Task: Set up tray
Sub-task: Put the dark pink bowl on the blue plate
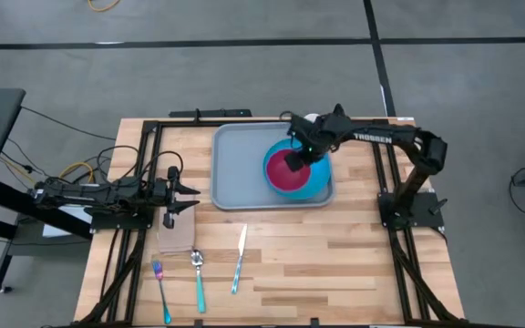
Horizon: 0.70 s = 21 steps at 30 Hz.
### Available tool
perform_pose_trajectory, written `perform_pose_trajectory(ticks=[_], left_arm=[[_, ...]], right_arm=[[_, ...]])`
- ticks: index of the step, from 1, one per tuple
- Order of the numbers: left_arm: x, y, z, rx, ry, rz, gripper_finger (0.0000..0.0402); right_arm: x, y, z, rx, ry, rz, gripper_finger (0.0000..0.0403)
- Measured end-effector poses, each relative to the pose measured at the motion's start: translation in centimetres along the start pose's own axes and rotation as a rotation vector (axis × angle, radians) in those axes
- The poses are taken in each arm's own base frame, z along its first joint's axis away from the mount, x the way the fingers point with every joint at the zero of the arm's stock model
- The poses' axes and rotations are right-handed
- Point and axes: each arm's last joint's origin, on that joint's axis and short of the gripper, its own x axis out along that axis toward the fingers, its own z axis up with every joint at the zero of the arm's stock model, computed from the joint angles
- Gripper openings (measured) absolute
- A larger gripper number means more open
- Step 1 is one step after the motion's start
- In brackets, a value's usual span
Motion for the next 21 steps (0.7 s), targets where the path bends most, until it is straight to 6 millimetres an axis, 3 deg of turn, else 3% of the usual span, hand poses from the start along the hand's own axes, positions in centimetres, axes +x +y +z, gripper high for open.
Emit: perform_pose_trajectory(ticks=[10,21], left_arm=[[0.0,0.0,0.0,0.0,0.0,0.0,0.0122],[0.0,0.0,0.0,0.0,0.0,-0.001,0.0122]], right_arm=[[-0.1,-4.1,2.4,0.063,-0.005,-0.023,0.0003],[3.0,-4.7,0.7,0.062,0.044,-0.035,0.0005]])
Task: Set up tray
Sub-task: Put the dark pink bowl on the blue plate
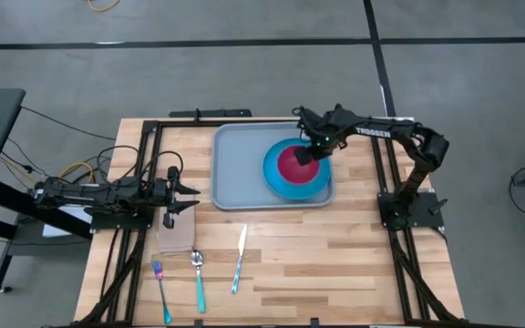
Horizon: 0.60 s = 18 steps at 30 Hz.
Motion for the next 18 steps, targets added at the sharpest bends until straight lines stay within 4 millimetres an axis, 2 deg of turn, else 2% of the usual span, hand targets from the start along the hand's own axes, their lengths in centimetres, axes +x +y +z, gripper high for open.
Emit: perform_pose_trajectory(ticks=[8,18], left_arm=[[0.0,0.0,0.0,0.0,0.0,0.0,0.0122],[0.0,0.0,0.0,0.0,0.0,0.001,0.0122]], right_arm=[[0.07,0.11,0.21,-0.006,-0.021,0.027,0.0011],[0.08,0.11,0.15,-0.011,-0.033,-0.004,0.0076]])
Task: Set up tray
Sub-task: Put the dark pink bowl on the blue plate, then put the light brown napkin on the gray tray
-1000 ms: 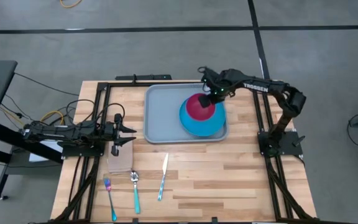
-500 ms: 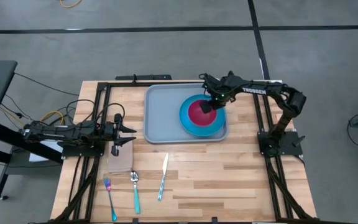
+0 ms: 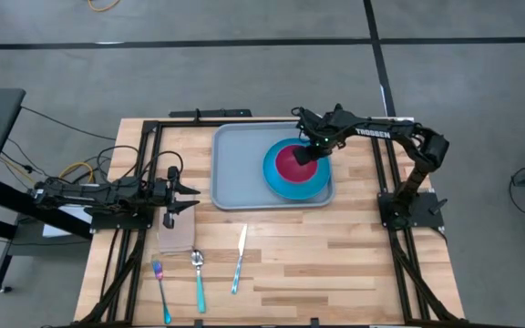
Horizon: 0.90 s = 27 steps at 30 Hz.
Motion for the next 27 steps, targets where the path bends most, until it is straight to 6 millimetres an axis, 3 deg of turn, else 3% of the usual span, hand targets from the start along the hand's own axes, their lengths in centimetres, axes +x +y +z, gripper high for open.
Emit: perform_pose_trajectory(ticks=[5,10,17,23,27], left_arm=[[0.0,0.0,0.0,0.0,0.0,0.0,0.0122],[0.0,0.0,0.0,0.0,0.0,0.0,0.0122],[0.0,0.0,0.1,0.114,-0.008,0.005,0.0122],[0.0,0.0,0.0,0.148,-0.004,0.004,0.0122],[0.0,0.0,0.0,0.069,-0.005,0.004,0.0122]], right_arm=[[-1.0,0.3,-0.3,-0.016,-0.034,0.005,0.0112],[-4.4,1.1,-1.5,-0.04,-0.153,0.034,0.0144],[-10.6,3.2,-5.4,-0.181,-0.407,0.133,0.0169],[-15.8,5.7,-9.2,-0.363,-0.723,0.308,0.0175],[-17.3,6.4,-11.3,-0.421,-0.814,0.339,0.0175]])
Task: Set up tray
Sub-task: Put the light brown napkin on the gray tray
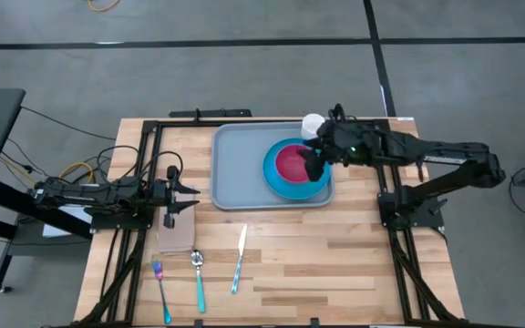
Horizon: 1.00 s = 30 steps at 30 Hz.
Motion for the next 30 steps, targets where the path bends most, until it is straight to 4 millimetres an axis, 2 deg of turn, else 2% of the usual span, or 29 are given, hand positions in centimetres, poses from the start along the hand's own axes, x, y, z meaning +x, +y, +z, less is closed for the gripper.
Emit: perform_pose_trajectory(ticks=[4,10,21,30], left_arm=[[0.0,0.0,0.0,-0.117,0.0,0.0,0.0122],[0.0,0.0,0.0,-0.284,0.001,0.0,0.0122],[0.0,0.0,0.0,-0.302,0.002,0.0,0.0122],[0.0,0.0,0.0,-0.3,0.002,0.0,0.0122]], right_arm=[[0.1,0.6,-2.1,0.019,-0.046,0.071,0.0175],[-0.1,0.3,-6.0,0.112,-0.235,0.309,0.0175],[-4.6,-3.6,-11.3,0.19,-0.696,0.551,0.0175],[-6.3,-6.1,-14.9,0.165,-0.82,0.624,0.0175]])
